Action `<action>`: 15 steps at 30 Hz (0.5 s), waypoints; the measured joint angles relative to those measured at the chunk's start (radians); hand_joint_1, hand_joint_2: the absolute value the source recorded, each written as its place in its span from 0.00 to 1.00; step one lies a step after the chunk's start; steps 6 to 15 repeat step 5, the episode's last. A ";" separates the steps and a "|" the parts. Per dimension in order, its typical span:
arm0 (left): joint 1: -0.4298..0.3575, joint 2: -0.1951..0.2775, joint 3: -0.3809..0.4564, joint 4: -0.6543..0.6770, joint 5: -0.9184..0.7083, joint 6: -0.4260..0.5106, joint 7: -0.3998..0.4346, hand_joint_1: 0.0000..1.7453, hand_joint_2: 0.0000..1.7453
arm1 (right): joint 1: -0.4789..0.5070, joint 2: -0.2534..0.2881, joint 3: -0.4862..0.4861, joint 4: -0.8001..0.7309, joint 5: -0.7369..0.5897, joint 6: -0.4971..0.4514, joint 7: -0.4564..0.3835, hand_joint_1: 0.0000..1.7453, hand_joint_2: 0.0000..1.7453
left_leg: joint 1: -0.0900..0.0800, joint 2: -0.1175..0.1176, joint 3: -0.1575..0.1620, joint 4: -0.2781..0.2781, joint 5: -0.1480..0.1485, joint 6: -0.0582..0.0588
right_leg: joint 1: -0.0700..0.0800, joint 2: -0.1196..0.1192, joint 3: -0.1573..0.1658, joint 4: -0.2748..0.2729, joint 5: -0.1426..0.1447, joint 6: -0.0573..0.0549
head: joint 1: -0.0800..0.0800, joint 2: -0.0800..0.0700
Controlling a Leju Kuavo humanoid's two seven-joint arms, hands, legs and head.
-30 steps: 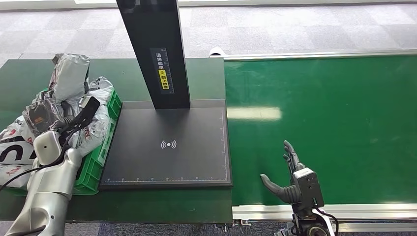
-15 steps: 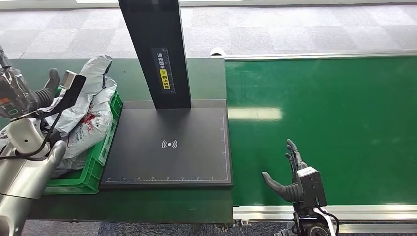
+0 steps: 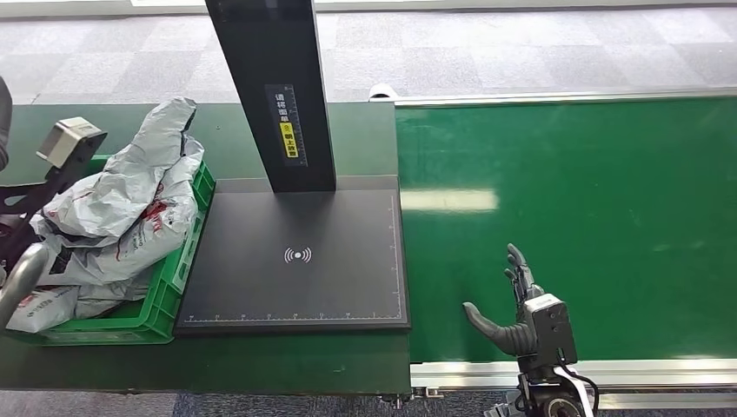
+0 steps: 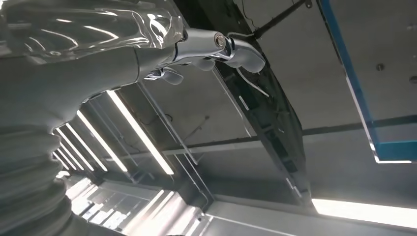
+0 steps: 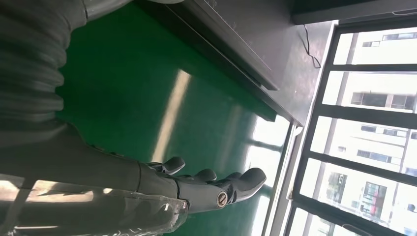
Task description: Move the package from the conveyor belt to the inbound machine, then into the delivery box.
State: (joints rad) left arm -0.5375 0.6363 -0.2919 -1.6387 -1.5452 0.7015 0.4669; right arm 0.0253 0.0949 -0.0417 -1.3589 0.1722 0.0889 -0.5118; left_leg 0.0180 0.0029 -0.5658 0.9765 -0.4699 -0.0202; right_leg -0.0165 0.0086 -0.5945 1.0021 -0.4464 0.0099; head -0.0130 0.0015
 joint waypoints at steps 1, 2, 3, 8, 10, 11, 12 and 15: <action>0.020 -0.083 0.045 -0.036 0.044 0.000 -0.121 0.00 1.00 | -0.002 -0.001 0.000 0.002 -0.004 -0.003 -0.003 0.00 1.00 | -0.001 -0.001 0.000 0.000 0.000 0.001 | -0.001 -0.001 0.001 0.000 0.000 0.001 | 0.000 0.000; 0.040 -0.185 0.110 -0.069 0.123 0.001 -0.291 0.00 0.75 | -0.006 -0.002 0.002 0.004 -0.009 -0.006 -0.008 0.00 1.00 | -0.001 -0.002 -0.001 0.000 -0.001 0.001 | -0.002 -0.002 0.002 0.000 0.000 0.002 | 0.002 0.000; 0.058 -0.283 0.187 -0.091 0.240 0.001 -0.498 0.00 0.50 | -0.010 -0.002 0.004 0.007 -0.015 -0.008 -0.012 0.00 1.00 | -0.002 -0.001 -0.001 0.001 -0.002 0.002 | -0.002 -0.001 0.003 0.000 0.000 0.002 | 0.005 0.000; 0.087 -0.392 0.310 -0.102 0.472 0.000 -0.840 0.00 0.00 | -0.015 -0.002 0.009 0.010 -0.025 -0.009 -0.021 0.00 1.00 | -0.003 0.004 0.001 0.001 -0.005 0.001 | -0.003 0.003 0.003 0.000 0.001 0.002 | 0.009 0.000; 0.087 -0.392 0.310 -0.102 0.472 0.000 -0.840 0.00 0.00 | -0.015 -0.002 0.009 0.010 -0.025 -0.009 -0.021 0.00 1.00 | -0.003 0.004 0.001 0.001 -0.005 0.001 | -0.003 0.003 0.003 0.000 0.001 0.002 | 0.009 0.000; 0.087 -0.392 0.310 -0.102 0.472 0.000 -0.840 0.00 0.00 | -0.015 -0.002 0.009 0.010 -0.025 -0.009 -0.021 0.00 1.00 | -0.003 0.004 0.001 0.001 -0.005 0.001 | -0.003 0.003 0.003 0.000 0.001 0.002 | 0.009 0.000; 0.087 -0.392 0.310 -0.102 0.472 0.000 -0.840 0.00 0.00 | -0.015 -0.002 0.009 0.010 -0.025 -0.009 -0.021 0.00 1.00 | -0.003 0.004 0.001 0.001 -0.005 0.001 | -0.003 0.003 0.003 0.000 0.001 0.002 | 0.009 0.000; 0.087 -0.392 0.310 -0.102 0.472 0.000 -0.840 0.00 0.00 | -0.015 -0.002 0.009 0.010 -0.025 -0.009 -0.021 0.00 1.00 | -0.003 0.004 0.001 0.001 -0.005 0.001 | -0.003 0.003 0.003 0.000 0.001 0.002 | 0.009 0.000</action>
